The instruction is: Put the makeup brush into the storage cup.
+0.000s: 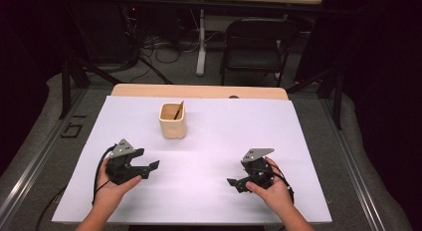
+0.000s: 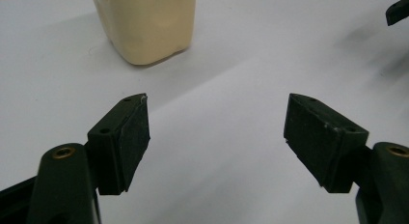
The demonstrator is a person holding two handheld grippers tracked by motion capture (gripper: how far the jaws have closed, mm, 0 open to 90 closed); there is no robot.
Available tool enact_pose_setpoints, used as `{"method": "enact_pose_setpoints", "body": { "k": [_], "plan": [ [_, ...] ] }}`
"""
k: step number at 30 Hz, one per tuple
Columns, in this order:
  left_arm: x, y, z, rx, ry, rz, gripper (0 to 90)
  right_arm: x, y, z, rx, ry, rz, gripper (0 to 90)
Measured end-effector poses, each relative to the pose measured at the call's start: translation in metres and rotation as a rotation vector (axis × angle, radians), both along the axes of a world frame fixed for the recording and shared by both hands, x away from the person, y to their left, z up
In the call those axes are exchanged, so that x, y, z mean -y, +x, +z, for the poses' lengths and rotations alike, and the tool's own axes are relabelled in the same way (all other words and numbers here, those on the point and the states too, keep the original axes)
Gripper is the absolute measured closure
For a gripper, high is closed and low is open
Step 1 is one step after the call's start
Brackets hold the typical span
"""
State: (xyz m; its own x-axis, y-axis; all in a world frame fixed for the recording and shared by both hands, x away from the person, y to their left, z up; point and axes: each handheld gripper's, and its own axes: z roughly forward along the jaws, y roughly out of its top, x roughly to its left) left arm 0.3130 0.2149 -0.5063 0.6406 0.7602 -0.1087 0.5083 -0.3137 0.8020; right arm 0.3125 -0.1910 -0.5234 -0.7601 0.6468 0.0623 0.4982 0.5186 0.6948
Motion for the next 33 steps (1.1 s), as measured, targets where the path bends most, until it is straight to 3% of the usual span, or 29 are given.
{"method": "enact_pose_setpoints", "body": {
  "k": [6,9,21,33],
  "plan": [
    [0.000,-0.003,-0.003,-0.004,0.002,-0.014,24.6,0.001,0.000,0.000,0.000,0.001,-0.002,17.1],
    [0.001,-0.007,-0.007,-0.004,0.024,-0.018,24.6,0.002,-0.001,0.000,-0.001,0.000,-0.004,17.1],
    [-0.005,-0.021,-0.016,-0.016,0.056,-0.047,24.6,0.031,-0.015,-0.003,-0.006,0.014,-0.054,17.1],
    [-0.017,-0.031,-0.022,-0.023,0.063,-0.041,24.6,0.046,-0.022,-0.009,-0.001,0.002,-0.084,17.1]
  ]
}}
